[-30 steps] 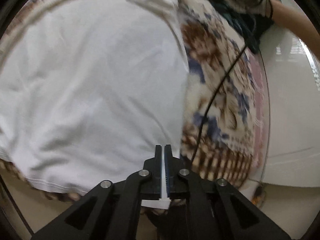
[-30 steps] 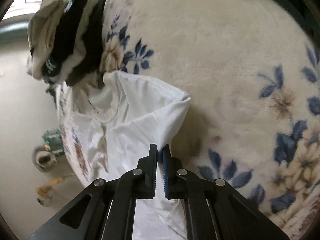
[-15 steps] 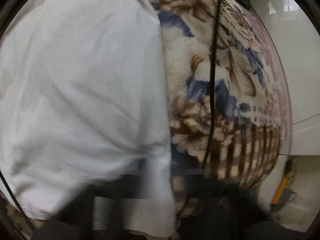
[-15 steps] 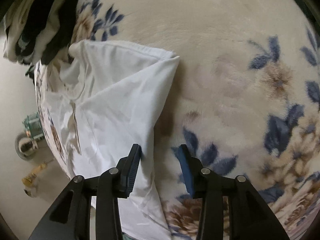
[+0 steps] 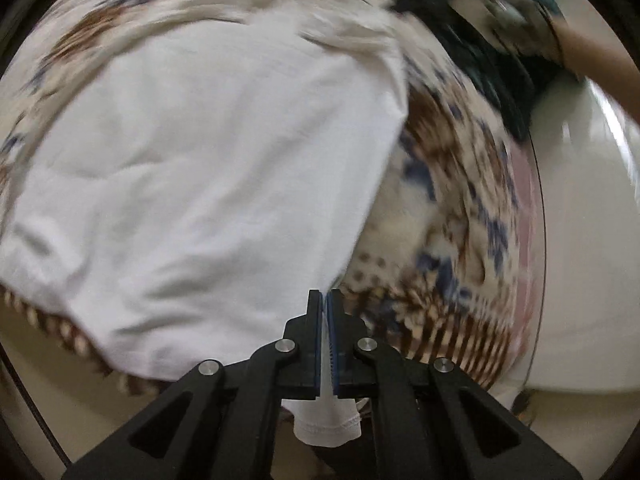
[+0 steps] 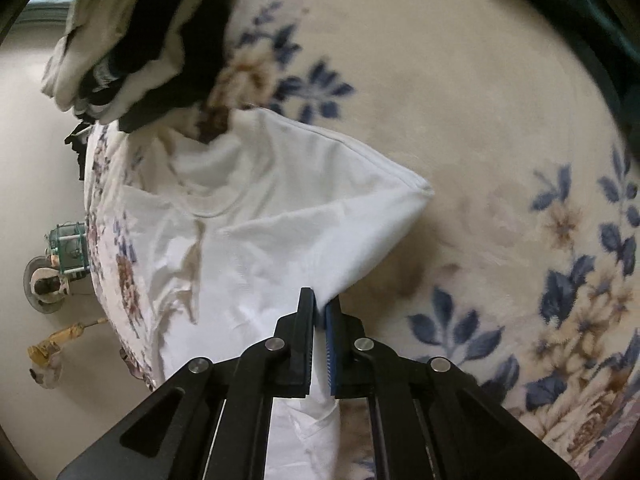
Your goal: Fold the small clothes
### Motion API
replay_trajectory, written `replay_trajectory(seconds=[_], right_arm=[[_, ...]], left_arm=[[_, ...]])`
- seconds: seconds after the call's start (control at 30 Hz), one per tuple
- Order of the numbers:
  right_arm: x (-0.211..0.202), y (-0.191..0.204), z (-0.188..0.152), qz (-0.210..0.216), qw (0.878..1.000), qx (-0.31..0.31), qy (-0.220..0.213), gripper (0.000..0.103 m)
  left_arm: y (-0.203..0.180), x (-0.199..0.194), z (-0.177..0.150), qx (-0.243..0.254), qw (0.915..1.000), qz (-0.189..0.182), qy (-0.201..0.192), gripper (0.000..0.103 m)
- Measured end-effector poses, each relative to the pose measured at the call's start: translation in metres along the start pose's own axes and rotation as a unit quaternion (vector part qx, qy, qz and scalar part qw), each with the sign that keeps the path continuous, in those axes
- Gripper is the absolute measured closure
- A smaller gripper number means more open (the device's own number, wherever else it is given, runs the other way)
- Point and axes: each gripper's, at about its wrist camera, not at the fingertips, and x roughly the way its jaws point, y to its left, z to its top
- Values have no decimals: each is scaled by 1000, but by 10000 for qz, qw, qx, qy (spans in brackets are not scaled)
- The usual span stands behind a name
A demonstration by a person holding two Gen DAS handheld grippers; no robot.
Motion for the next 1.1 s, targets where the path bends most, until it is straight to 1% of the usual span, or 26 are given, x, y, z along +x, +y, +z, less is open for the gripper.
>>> replay_trajectory(seconds=[0.07, 0.2, 0.3, 0.37, 0.43, 0.6, 0.7, 0.87, 0.97, 1.0, 1.07, 1.1], right_arm=[[-7, 14, 2, -28, 10000, -82, -32, 98], [-16, 61, 6, -7, 9995, -292, -97, 99], [-11, 114, 12, -94, 9984, -547, -131, 99], [3, 148, 16, -178, 9978, -630, -136, 99], [20, 181, 22, -299, 9972, -664, -141, 99], [72, 256, 38, -664, 9951, -731, -108, 100], [109, 299, 48, -928, 9923, -820, -53, 100], [156, 341, 59, -1234, 9893, -773, 26, 100], [177, 358, 61, -1483, 9855, -817, 67, 100], [184, 361, 62, -1625, 9833, -817, 99, 100], [193, 362, 63, -1766, 9816, -714, 156, 100], [198, 361, 64, -1800, 9813, -661, 196, 100]], left_arm=[[23, -19, 5, -282, 9995, -5, -153, 102], [66, -46, 17, -654, 9972, -58, -365, 102], [105, -59, 22, -957, 9941, -52, -509, 102], [128, -62, 25, -1194, 9911, -63, -579, 102], [160, -67, 29, -1463, 9872, -74, -636, 102], [229, -67, 42, -1840, 9810, -152, -592, 102], [263, -65, 48, -1951, 9791, -192, -542, 102], [307, -59, 59, -2102, 9764, -264, -425, 102], [324, -56, 57, -2209, 9741, -388, -295, 102], [331, -53, 57, -2256, 9732, -376, -234, 102], [336, -49, 58, -2210, 9749, -233, -124, 102], [343, -47, 58, -2257, 9740, -169, -15, 102]])
